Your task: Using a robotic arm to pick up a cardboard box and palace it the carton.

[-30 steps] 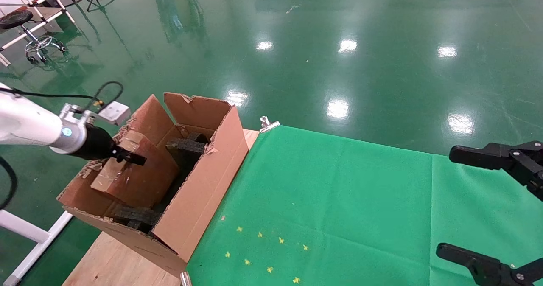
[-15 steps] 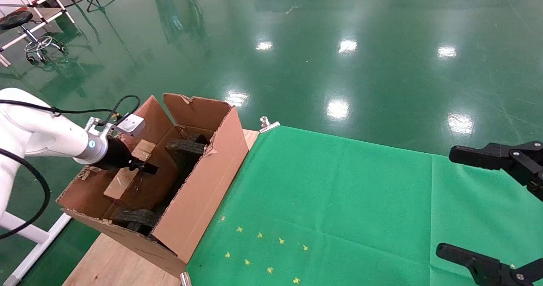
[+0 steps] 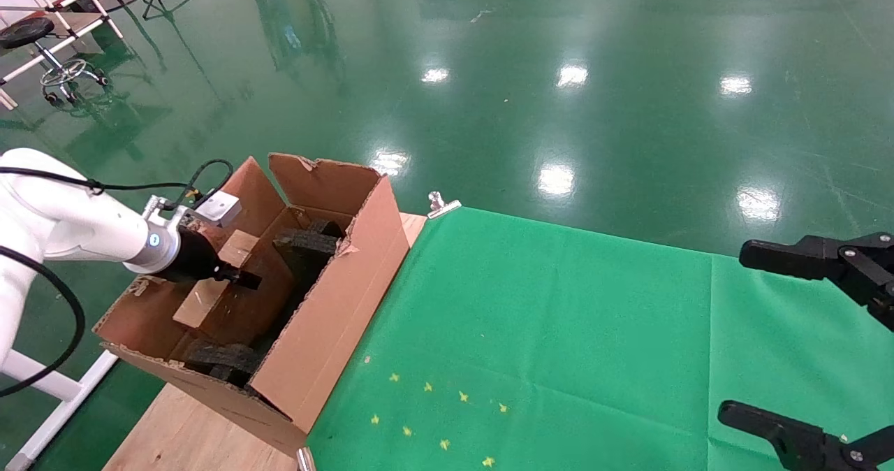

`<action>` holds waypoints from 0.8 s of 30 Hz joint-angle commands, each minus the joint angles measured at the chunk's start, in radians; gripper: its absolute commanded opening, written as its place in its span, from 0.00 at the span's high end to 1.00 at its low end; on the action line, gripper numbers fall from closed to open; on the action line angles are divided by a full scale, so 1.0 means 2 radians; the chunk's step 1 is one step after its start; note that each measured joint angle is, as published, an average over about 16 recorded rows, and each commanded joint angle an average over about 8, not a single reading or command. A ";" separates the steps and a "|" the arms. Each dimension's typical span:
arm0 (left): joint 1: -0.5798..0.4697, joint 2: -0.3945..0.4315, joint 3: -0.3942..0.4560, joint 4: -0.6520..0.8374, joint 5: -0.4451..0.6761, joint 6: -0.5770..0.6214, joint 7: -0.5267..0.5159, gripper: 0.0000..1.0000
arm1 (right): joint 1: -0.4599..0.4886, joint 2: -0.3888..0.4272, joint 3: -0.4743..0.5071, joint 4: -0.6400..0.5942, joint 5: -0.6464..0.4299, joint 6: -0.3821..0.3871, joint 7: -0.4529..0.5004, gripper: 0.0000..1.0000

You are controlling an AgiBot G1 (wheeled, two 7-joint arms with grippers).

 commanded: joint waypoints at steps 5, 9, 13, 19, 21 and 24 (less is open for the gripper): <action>-0.004 -0.002 0.001 -0.003 0.001 -0.009 0.003 0.00 | 0.000 0.000 0.000 0.000 0.000 0.000 0.000 0.00; -0.009 -0.007 -0.001 -0.012 -0.001 -0.018 0.011 0.00 | 0.000 0.000 0.000 0.000 0.000 0.000 0.000 0.00; -0.016 -0.017 -0.006 -0.029 -0.009 -0.018 0.026 0.00 | 0.000 0.000 0.000 0.000 0.000 0.000 0.000 0.00; -0.031 -0.050 -0.028 -0.087 -0.043 0.015 0.062 0.00 | 0.000 0.000 0.000 0.000 0.000 0.000 0.000 0.00; -0.034 -0.067 -0.038 -0.119 -0.059 0.036 0.076 0.00 | 0.000 0.000 0.000 0.000 0.000 0.000 0.000 0.00; -0.034 -0.090 -0.049 -0.168 -0.080 0.065 0.092 0.00 | 0.000 0.000 0.000 0.000 0.000 0.000 0.000 0.00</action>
